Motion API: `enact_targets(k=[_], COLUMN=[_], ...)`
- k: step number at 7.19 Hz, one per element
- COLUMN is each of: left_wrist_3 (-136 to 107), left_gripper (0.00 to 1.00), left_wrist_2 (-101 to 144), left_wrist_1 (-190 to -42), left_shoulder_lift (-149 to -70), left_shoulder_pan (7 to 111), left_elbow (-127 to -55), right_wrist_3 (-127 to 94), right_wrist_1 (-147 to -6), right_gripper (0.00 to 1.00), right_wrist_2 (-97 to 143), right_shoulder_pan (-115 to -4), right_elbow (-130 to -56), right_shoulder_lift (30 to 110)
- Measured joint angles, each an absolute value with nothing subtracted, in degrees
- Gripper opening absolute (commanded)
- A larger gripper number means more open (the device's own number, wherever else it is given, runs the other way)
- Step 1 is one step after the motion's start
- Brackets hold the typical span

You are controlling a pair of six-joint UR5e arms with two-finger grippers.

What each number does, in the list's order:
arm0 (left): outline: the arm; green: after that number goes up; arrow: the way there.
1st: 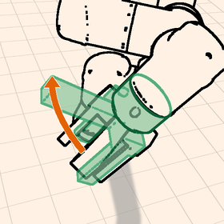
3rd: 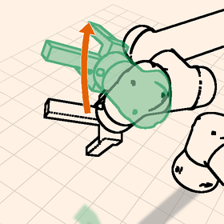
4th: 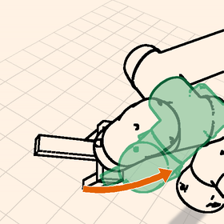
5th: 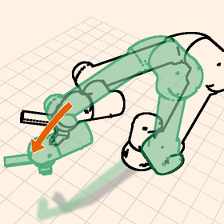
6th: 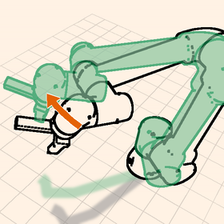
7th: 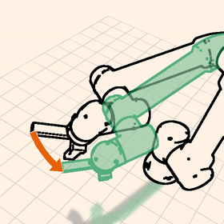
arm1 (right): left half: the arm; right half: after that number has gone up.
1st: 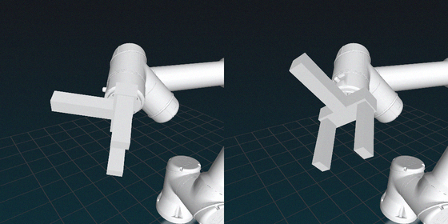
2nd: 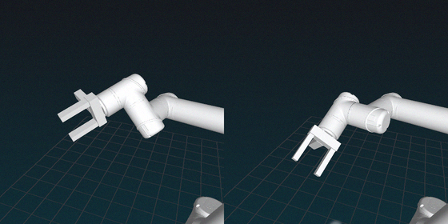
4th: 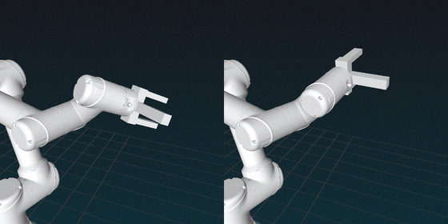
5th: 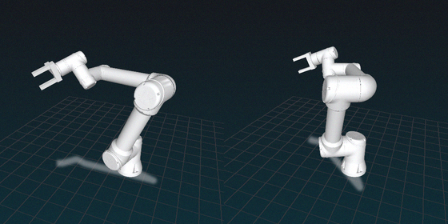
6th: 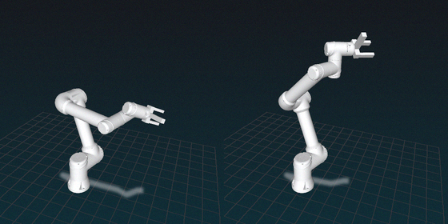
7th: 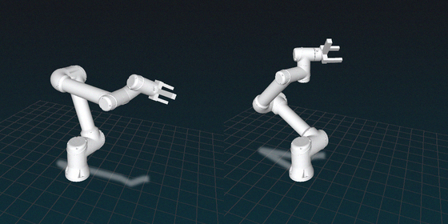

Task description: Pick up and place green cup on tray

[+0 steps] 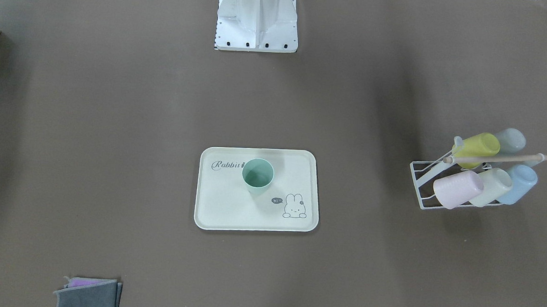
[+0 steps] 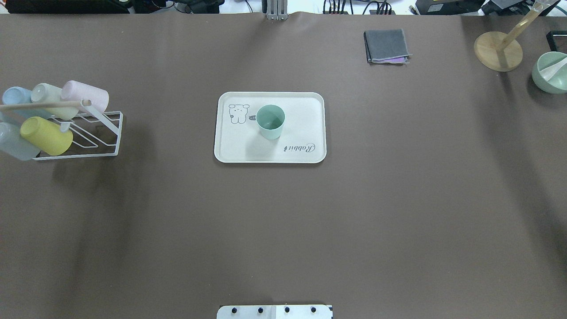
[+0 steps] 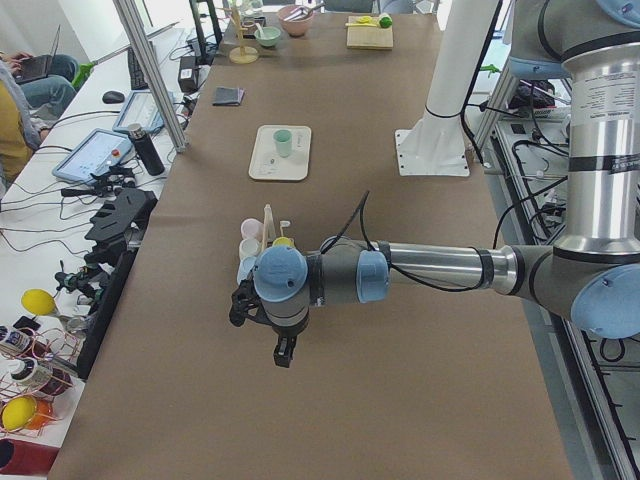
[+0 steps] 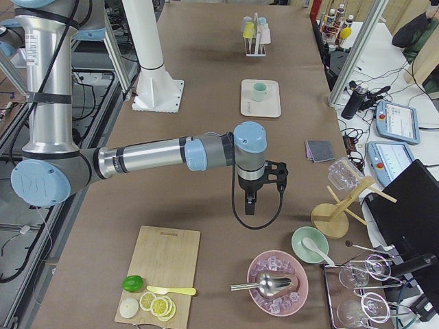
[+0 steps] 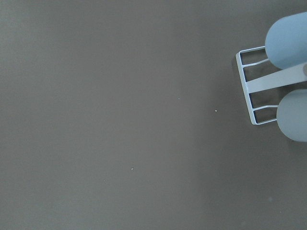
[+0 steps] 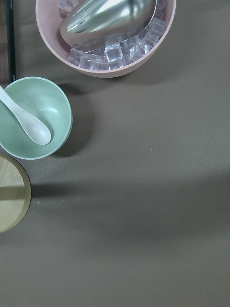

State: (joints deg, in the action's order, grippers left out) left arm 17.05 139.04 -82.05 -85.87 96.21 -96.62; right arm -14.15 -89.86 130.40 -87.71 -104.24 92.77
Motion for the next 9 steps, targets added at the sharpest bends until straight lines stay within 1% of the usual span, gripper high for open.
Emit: enact_targets(k=[9], left_wrist_3=[17.27], left_gripper=[0.98], left_wrist_2=[138.46], left_wrist_1=[-82.21], left_shoulder_lift=[-86.18], left_shoulder_pan=[96.18], left_elbow=[-95.1], right_wrist_3=[-14.15], right_wrist_1=[-89.87], right_gripper=[1.0], right_wrist_2=[130.43], right_shoulder_pan=[-87.68], right_elbow=[-104.24], right_shoulder_lift=[92.72])
